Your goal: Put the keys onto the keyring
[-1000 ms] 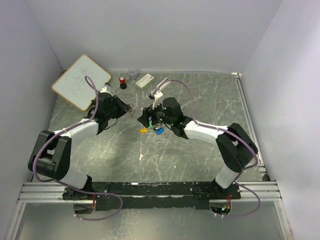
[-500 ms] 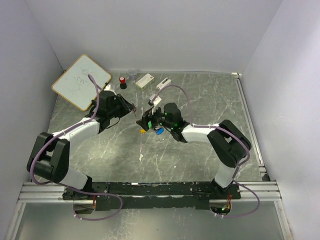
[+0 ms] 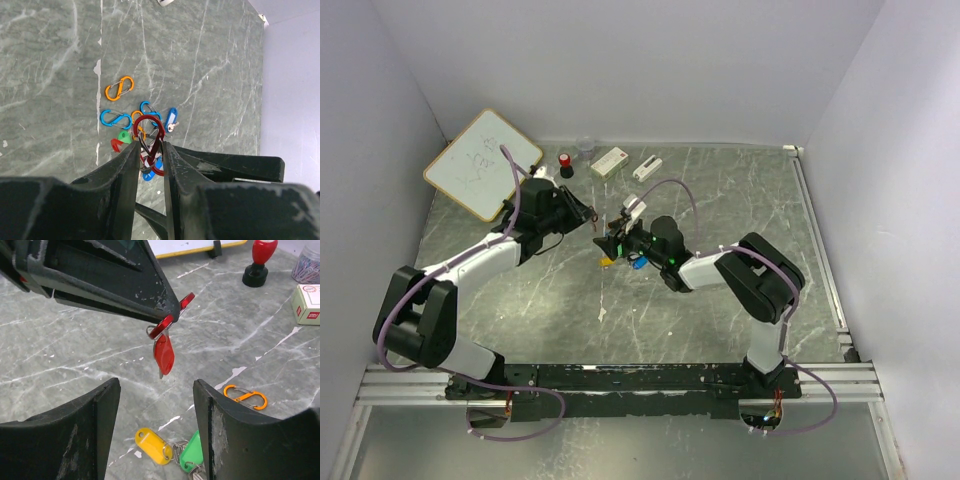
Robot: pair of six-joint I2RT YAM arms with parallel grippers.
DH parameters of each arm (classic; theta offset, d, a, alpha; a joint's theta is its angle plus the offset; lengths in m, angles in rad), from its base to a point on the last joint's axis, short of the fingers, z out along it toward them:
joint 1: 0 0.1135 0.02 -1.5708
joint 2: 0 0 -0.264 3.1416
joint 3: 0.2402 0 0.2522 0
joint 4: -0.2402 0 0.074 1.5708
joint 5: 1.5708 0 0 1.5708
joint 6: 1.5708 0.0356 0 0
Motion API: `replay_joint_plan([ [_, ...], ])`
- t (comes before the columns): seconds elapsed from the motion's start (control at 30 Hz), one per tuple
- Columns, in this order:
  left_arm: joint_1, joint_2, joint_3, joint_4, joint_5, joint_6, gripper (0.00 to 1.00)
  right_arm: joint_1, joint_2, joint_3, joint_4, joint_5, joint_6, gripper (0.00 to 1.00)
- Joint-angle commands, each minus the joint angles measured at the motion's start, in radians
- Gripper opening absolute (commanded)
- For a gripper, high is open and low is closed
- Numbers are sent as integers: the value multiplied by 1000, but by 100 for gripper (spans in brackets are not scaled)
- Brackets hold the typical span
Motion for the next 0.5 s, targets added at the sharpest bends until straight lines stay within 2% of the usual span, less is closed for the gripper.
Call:
replay_joint_plan([
  [0.0,-14,-41,35,-20,23,-13,35,-2,43,5,130,13,13,60],
  [0.27,-21,-50,51,-35,27,-13,35,-1,88,38,163,18,19,59],
  [0.47,-25,-54,52,-40,31,-16,35,0,110,52,194,33,27,54],
])
